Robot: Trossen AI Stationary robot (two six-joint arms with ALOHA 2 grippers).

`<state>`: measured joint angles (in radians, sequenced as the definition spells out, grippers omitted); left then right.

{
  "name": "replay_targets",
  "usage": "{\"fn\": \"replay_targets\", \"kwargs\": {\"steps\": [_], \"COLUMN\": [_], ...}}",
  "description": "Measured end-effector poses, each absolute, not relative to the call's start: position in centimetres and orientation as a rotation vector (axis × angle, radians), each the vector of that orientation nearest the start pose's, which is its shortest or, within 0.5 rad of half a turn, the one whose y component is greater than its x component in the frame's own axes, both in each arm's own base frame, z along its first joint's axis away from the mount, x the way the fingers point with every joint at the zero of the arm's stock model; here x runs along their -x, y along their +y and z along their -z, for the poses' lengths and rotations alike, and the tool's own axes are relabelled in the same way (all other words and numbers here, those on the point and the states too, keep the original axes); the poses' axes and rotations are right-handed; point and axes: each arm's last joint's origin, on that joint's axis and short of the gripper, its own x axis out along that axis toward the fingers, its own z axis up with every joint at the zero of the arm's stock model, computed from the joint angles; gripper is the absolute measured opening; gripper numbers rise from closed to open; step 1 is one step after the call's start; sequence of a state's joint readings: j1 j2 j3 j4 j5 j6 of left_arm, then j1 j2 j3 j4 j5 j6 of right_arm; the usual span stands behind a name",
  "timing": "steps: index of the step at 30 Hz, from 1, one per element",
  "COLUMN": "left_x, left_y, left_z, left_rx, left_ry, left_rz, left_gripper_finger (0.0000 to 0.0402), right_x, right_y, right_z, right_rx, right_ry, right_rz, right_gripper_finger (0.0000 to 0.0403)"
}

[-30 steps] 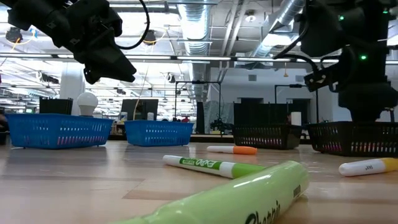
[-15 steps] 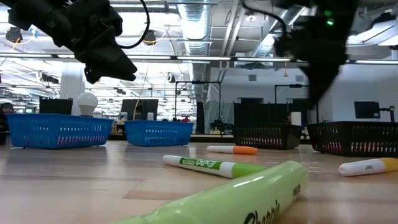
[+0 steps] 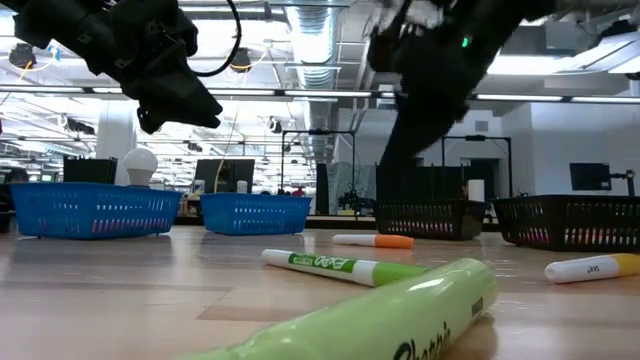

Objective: Pick & Place Markers
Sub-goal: Put the orange highlighter pen into the left blue bin

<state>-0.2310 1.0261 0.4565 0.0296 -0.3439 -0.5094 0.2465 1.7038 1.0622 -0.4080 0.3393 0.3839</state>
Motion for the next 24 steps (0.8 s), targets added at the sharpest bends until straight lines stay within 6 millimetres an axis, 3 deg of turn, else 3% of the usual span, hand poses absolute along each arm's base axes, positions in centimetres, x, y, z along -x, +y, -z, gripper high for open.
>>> {"fn": "replay_targets", "kwargs": {"steps": [9, 12, 17, 24], "left_x": [-20.3, -20.3, -20.3, -20.3], "left_y": [-3.8, -3.8, -3.7, -3.7], "left_z": [-19.6, -19.6, -19.6, -19.6], "left_rx": [0.336, 0.336, 0.336, 0.337], "left_ry": [0.484, 0.481, 0.481, 0.478], "left_rz": [-0.239, -0.238, -0.240, -0.239], "left_gripper_finger": [0.0121, 0.0121, 0.0121, 0.0121], "right_x": [-34.1, -34.5, -34.6, -34.5], "right_y": [6.5, 6.3, 5.8, 5.6], "right_z": [-12.5, -11.6, -11.1, -12.2], "right_rx": [-0.062, -0.092, -0.091, -0.111], "right_ry": [1.133, 1.158, 1.177, 1.138], "right_rz": [0.264, 0.238, 0.259, 0.247], "right_gripper_finger": [0.0082, 0.0082, 0.0082, 0.0082]}}
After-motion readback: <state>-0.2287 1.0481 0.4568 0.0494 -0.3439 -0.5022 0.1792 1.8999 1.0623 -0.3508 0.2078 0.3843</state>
